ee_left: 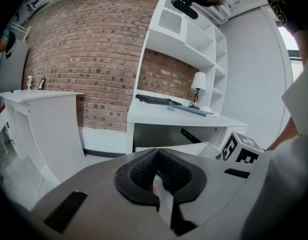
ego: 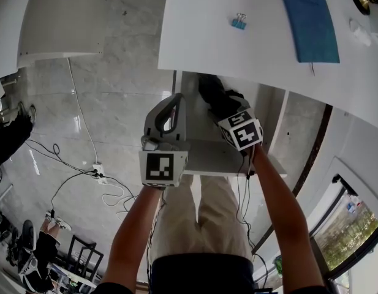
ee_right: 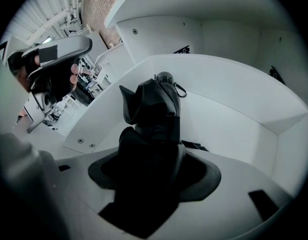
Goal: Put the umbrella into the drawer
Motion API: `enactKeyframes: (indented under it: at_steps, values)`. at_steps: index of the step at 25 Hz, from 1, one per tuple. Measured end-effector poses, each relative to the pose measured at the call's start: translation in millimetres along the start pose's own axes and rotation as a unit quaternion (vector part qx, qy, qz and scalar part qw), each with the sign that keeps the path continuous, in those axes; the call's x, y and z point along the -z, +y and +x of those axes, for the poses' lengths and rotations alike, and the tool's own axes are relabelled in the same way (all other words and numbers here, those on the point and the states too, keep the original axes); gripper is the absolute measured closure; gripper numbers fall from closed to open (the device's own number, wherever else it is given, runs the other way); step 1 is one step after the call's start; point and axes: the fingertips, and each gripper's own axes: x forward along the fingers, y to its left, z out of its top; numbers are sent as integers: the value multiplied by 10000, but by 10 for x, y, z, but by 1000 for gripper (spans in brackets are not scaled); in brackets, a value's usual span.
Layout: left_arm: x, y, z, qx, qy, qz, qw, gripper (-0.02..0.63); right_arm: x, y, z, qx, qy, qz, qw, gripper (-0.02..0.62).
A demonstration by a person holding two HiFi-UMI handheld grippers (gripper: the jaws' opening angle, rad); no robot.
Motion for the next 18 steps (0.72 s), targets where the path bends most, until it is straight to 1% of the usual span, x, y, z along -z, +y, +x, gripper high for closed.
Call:
enactKeyframes:
  at_steps: [3, 7, 11, 15, 18]
  values:
    - [-4, -1, -2, 5, -10, 16, 10000, 588, -9, 4, 9, 60, 67, -51, 9999, 321]
    - [3, 0, -1, 5, -10, 24, 10000, 588, -1, 23, 40, 221, 236, -153, 9994, 321]
    - [4, -9, 4, 2, -11, -10, 10000, 588, 12, 19, 47, 399, 303, -238, 9985, 316]
    - [21, -24, -4, -31, 10, -94, 10000, 588, 25, 12, 42, 410, 278, -288, 9984, 313]
    - [42, 1, 12, 57, 97, 143, 9998, 588, 8, 45, 60, 339, 119, -211, 9991, 311]
